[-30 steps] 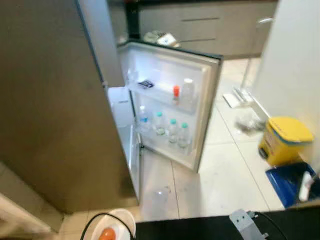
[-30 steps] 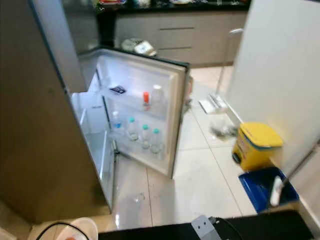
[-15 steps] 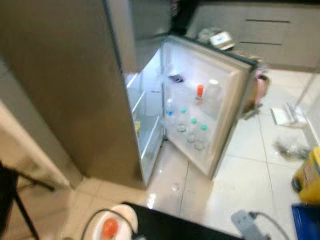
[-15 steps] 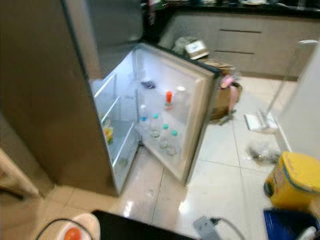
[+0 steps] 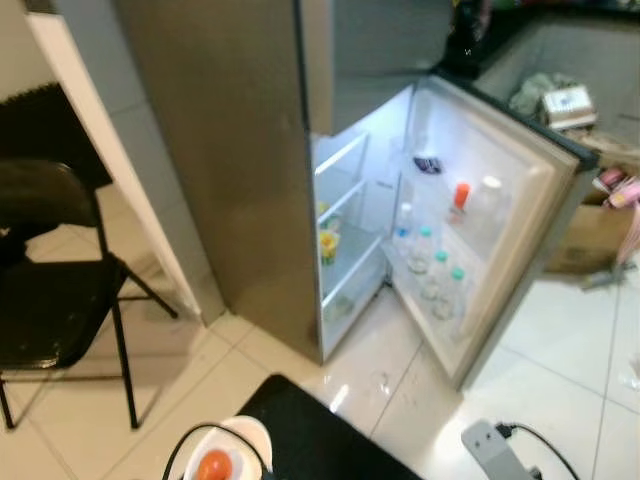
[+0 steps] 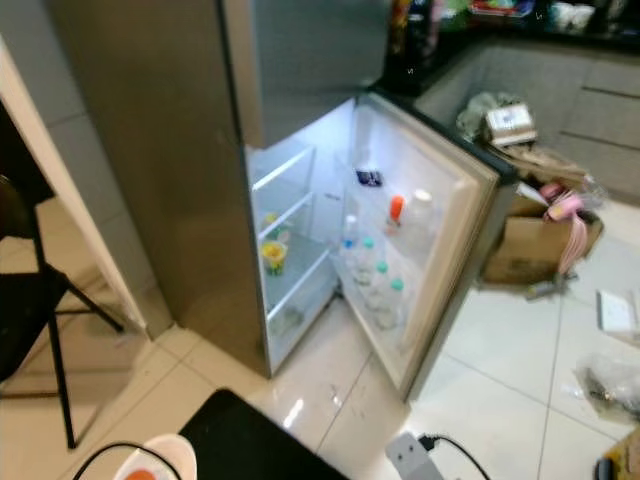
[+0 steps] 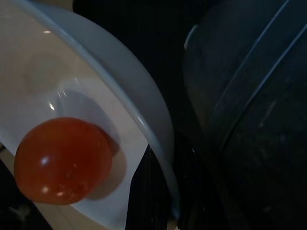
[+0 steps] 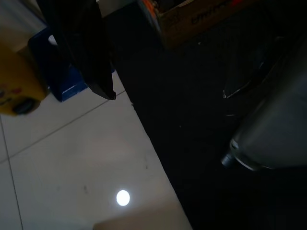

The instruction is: Restocking fridge

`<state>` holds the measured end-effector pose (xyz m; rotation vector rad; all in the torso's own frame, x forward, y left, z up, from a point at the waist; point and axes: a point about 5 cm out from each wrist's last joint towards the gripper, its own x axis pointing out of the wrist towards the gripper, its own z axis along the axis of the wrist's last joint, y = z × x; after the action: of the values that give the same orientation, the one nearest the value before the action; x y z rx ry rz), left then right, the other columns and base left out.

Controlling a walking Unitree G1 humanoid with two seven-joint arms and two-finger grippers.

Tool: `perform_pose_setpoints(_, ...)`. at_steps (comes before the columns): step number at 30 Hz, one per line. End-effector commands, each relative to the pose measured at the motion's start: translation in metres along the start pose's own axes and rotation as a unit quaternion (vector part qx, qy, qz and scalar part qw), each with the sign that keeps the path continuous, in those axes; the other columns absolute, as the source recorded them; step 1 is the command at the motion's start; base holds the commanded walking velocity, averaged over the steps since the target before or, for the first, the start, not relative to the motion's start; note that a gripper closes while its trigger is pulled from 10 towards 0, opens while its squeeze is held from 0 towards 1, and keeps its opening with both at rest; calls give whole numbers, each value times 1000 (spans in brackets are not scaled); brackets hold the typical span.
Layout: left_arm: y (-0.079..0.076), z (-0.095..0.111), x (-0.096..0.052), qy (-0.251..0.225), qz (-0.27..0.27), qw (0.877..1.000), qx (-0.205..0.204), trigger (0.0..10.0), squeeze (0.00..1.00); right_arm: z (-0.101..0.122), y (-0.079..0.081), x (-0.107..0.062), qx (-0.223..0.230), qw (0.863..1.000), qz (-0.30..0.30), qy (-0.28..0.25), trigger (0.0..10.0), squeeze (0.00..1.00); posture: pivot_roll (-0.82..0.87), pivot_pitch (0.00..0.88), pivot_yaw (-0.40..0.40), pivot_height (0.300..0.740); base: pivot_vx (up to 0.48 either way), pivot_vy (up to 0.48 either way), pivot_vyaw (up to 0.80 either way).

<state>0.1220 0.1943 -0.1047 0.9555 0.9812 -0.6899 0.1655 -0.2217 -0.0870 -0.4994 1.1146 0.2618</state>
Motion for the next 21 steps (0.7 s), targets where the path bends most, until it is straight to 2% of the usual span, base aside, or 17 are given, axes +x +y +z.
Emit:
perform_pose_setpoints(1,4,1,0,1,6,1000,-3,10000,0,2,4,1,-5,1000,7,-3,10000,0,-27,0,-21,740,0,0,800)
perform_pose_setpoints(21,0,-4,0,14,5,1000,-10,10000,0,1,4,0,-16,1000,8,-2,10000,0,-24,0,-25,740,0,0,800)
